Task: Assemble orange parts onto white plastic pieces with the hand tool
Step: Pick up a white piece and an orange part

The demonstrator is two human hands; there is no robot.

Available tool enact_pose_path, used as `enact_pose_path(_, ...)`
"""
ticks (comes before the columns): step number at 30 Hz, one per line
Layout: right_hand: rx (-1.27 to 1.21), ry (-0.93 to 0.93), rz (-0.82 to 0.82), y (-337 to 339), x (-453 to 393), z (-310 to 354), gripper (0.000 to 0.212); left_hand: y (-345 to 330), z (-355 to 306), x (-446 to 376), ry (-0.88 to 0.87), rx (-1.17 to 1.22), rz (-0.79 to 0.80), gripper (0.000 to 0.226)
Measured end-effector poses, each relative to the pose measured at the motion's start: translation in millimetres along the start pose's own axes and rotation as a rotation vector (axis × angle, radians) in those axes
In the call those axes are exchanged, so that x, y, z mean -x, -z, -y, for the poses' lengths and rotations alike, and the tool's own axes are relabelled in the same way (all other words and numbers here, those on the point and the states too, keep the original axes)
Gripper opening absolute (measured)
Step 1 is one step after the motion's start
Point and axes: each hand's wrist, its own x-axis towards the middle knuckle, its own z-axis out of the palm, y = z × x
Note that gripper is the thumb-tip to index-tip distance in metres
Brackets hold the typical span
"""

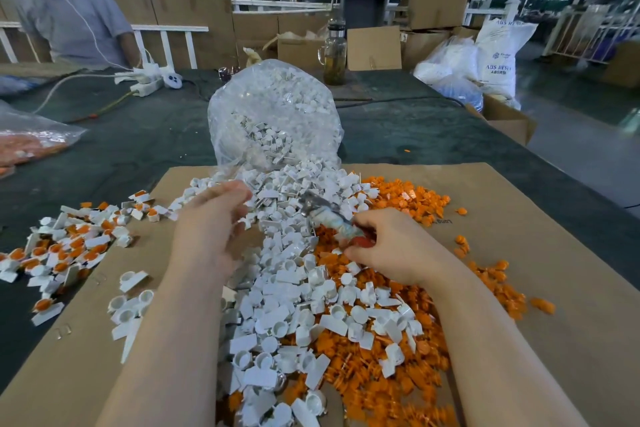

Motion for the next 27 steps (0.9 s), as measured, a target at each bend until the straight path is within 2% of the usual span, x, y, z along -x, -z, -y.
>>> enact_pose_path(5,0.064,-0.009,0.012,-1.6,-1.0,-0.7,0.021,-9.0,6.8,8.0,-0.076,-0.538,0.153,0.015)
enact_pose_path(7,0.076,-0.026,0.010,-3.1,-2.1,-2.0,0.021,-10.1,6.0,10.2,-0.104,-0.643,0.271,0.021)
enact_pose_path(10,0.105,-0.049,-0.026,-7.0,-3.5,-4.3,0.021,-5.4,2.8,12.9,-0.084,-0.724,0.535,0.028)
enact_pose_path(12,0.130,-0.067,-0.070,-9.3,-4.6,-6.0,0.024,-4.0,3.0,16.6,-0.103,-0.813,0.627,0.027)
enact_pose_path(17,0.132,-0.103,-0.110,-9.7,-6.9,-9.6,0.025,-6.3,8.0,15.9,-0.187,-0.837,0.552,0.021)
enact_pose_path(24,-0.059,-0.067,-0.112,-3.8,-3.9,-6.1,0.017,-8.5,13.6,10.6,-0.280,-0.751,0.343,0.009)
enact_pose_path(27,-0.065,-0.009,-0.054,-1.8,-1.1,-1.3,0.015,-9.7,12.6,7.6,-0.196,-0.516,0.247,0.006)
